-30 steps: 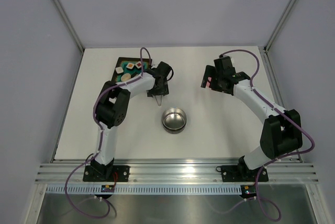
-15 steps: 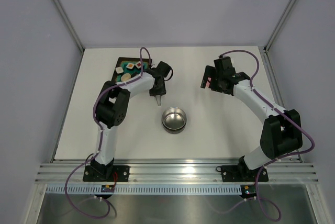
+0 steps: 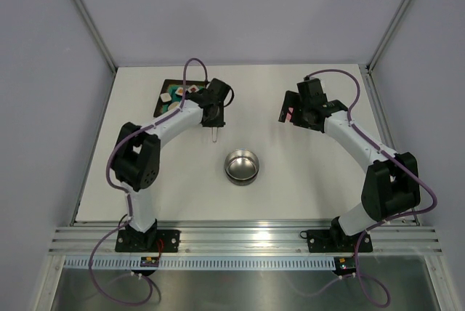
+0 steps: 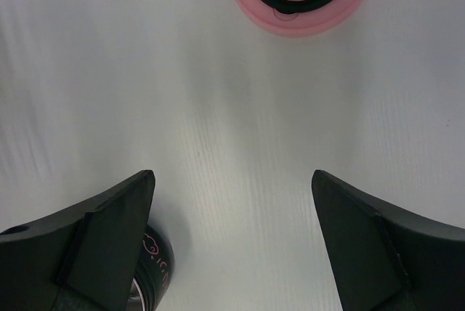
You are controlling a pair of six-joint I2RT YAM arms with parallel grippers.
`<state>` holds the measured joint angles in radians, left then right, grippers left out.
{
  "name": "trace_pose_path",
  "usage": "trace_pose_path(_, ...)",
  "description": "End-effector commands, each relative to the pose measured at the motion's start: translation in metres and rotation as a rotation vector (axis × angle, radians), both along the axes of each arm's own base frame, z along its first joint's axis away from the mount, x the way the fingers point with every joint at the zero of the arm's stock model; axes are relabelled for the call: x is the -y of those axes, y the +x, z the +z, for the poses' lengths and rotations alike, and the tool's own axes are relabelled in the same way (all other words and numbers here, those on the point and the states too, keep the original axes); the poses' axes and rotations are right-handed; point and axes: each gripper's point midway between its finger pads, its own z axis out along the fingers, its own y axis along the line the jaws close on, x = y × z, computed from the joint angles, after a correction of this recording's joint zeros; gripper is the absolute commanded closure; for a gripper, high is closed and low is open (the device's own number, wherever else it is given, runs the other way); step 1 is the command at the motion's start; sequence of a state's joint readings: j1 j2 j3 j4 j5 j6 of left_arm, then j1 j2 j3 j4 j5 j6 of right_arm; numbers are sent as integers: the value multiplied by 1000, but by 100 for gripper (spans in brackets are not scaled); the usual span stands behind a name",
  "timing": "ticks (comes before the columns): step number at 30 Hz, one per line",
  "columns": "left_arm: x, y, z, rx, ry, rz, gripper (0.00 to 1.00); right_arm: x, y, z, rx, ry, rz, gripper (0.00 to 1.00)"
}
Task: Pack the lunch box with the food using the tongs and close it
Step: Pick up the clamp at the center of the board, then place the clamp at the center of the board.
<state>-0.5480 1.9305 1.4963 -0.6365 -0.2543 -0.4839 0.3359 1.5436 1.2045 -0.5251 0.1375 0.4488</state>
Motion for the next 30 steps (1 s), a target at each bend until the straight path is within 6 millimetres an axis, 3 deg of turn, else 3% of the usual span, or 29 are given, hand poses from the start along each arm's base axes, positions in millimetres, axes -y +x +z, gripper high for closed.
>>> trace_pose_path(1,1,2,50,96,-22,-119,83,-2,0,22,53,18,5,3)
trace_pose_path(4,-6,-6,61,95,1,-152,89,-1,-1,22,51,17,3,3)
trace_pose_path(12,-17,-25,89,90,-2,-233,89,-1,-2,21,49,22,-2,3)
trace_pose_path(15,-17,-33,89,72,-18,-259,87,-1,-3,21,48,22,-3,3)
trace_pose_path(21,-28,-35,54,52,17,-187,87,-3,-5,17,41,40,1,3)
trace_pose_path(22,-31,-39,38,20,31,-175,87,-3,-5,17,42,41,2,3)
trace_pose_path(25,-19,-30,21,45,-22,-140,87,-3,-8,15,39,42,-1,3)
trace_pose_path(26,-22,-36,4,24,-23,-130,87,-3,-8,14,39,43,-2,3)
trace_pose_path(30,-15,-39,-15,63,-24,-108,85,-1,-11,14,37,38,-1,2)
